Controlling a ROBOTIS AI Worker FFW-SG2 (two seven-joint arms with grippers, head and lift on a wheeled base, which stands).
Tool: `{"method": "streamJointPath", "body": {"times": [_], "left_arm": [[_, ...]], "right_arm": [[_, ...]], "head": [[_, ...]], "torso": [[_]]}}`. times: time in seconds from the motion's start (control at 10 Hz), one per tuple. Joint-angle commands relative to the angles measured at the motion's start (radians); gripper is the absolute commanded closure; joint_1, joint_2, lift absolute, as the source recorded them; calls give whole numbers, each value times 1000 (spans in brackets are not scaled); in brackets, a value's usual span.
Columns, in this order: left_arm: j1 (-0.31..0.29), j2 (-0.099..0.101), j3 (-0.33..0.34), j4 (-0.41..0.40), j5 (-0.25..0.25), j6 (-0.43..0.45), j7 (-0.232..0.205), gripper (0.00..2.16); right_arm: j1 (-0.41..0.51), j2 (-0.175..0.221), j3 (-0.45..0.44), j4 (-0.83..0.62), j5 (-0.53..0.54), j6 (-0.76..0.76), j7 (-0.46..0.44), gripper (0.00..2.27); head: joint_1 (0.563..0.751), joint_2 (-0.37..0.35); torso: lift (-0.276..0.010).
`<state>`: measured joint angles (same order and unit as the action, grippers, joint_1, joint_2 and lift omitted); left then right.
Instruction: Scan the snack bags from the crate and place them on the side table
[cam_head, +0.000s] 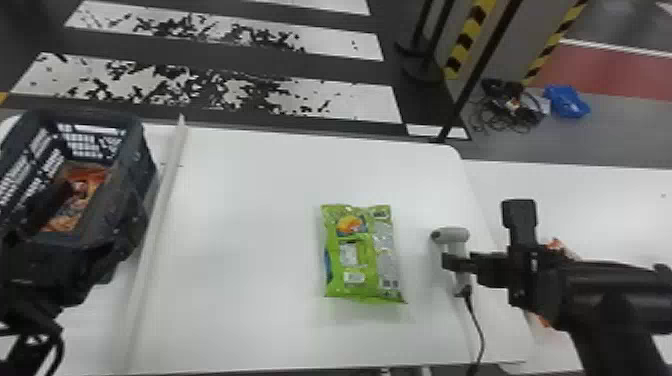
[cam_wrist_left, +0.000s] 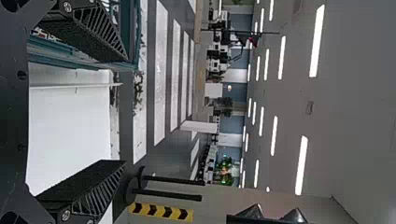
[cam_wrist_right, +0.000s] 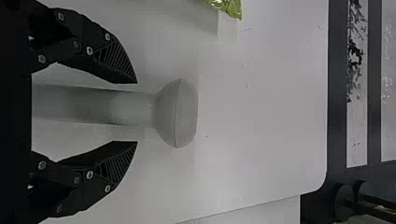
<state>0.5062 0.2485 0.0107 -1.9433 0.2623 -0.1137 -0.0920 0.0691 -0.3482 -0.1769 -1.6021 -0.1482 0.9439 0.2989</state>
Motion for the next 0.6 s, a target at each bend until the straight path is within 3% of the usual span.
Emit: {"method": "streamJointPath", "body": {"times": [0.0,0.2,0.5], "left_arm": [[0,0,0,0,0,0,0,103],[0,0,0,-2,0,3,0,103],[0,0,-2,-8,0,6,0,103]], "right_arm": [[32,0,-30,-62,-28,13,2,53],[93,-2,-75,-179,-111,68,20,56],[138,2,-173,-259,-332,169,108,66]], "head": [[695,-196],[695,-194],[695,-157]], "torso": [[-50],[-50],[-50]]}}
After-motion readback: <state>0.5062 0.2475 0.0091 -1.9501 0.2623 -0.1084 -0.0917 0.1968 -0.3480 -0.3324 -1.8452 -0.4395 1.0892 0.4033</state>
